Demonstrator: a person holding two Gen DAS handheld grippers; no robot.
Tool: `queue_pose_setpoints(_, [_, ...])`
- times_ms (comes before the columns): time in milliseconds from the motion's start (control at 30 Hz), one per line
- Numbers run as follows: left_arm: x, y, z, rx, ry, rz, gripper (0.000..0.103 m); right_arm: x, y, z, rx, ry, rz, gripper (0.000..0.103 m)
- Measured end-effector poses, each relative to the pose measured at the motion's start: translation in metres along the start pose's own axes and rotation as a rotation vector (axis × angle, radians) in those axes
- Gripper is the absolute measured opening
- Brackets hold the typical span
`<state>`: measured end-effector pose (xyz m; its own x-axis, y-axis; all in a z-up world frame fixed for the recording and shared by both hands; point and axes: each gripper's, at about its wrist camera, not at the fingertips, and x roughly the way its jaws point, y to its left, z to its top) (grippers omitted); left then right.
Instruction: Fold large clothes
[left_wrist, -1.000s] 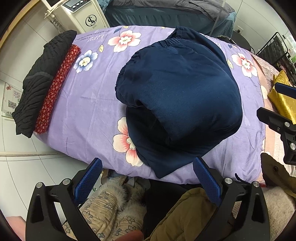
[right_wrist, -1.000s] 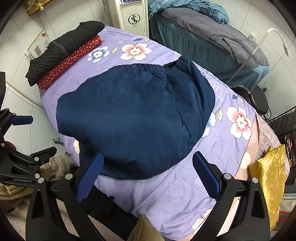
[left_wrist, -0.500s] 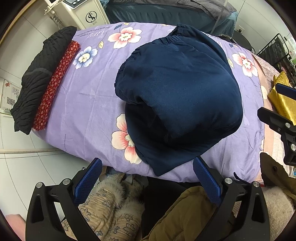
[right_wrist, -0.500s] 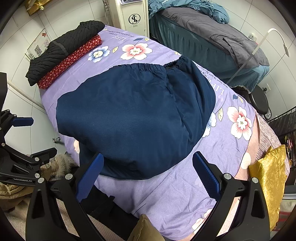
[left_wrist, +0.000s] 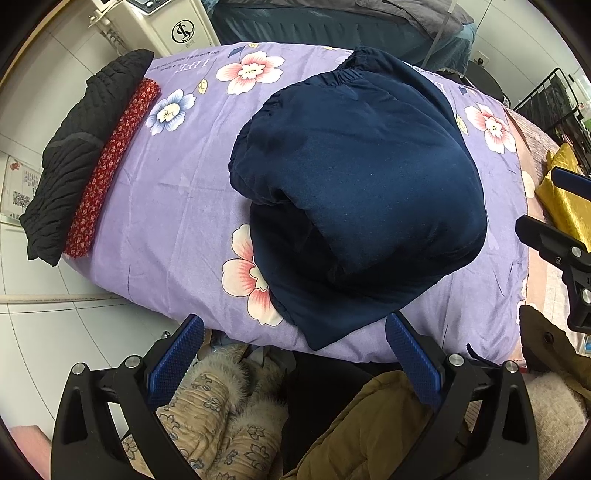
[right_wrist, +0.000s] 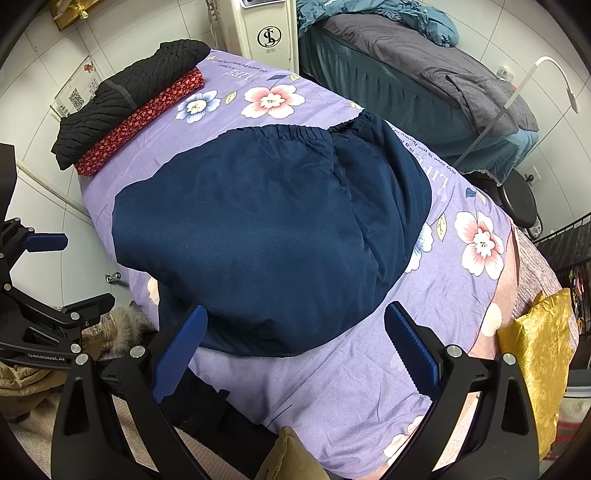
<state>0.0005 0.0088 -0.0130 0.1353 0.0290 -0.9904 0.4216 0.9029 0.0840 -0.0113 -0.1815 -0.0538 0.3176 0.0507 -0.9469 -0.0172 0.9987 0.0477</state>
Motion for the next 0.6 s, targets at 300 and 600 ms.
queue_pose_setpoints(300, [0.001,0.0,-0.001,-0.007,-0.001,-0.001,0.097,0.0,0.002,0.0,-0.004,-0.004,0.002,0.095])
queue_pose_setpoints(600, [0.005,0.021,0.001,-0.07,-0.022,0.0,0.097,-0.007,0.002,0.007,-0.015,-0.039,0.025,0.095])
